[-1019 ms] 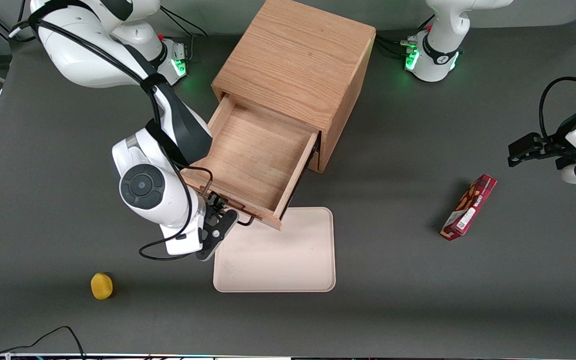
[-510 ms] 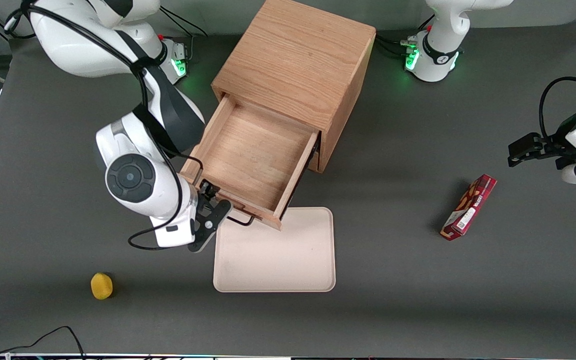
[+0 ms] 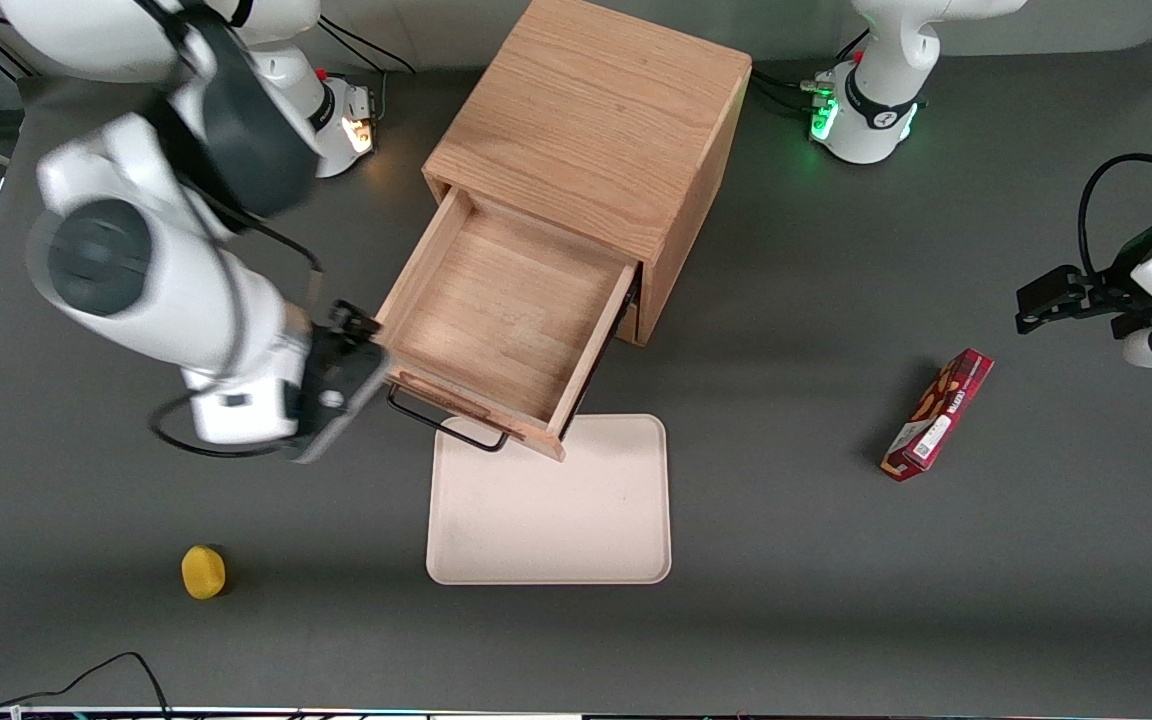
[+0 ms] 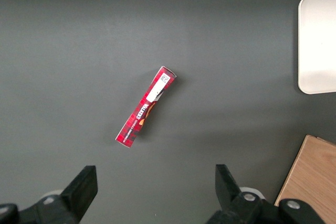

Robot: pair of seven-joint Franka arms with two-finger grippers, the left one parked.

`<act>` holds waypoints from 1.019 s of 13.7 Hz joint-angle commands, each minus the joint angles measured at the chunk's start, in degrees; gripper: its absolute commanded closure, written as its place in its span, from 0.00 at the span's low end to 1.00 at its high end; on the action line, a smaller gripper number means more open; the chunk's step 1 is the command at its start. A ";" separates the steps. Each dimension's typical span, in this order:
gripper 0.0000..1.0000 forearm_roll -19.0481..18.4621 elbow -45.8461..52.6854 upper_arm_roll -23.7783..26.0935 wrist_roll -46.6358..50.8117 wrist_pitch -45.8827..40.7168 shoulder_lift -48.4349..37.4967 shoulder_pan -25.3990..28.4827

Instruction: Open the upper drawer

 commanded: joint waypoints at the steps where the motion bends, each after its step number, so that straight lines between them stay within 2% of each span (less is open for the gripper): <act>1: 0.00 1.93 -1.67 -0.02 0.80 -4.06 -5.51 -5.04; 4: 0.00 1.92 -6.92 -0.20 10.34 -7.76 -11.83 -8.65; 5: 0.00 1.84 -8.60 0.41 11.78 -7.51 -13.85 -11.89; 7: 0.00 1.92 -11.93 0.33 11.79 -6.63 -19.21 -15.59; 9: 0.00 4.02 -17.81 0.24 12.23 -6.36 -25.10 -19.73; 12: 0.00 4.38 -24.85 0.24 12.49 -3.83 -29.33 -22.37; 14: 0.00 7.62 -28.11 0.07 13.36 -1.36 -31.88 -25.00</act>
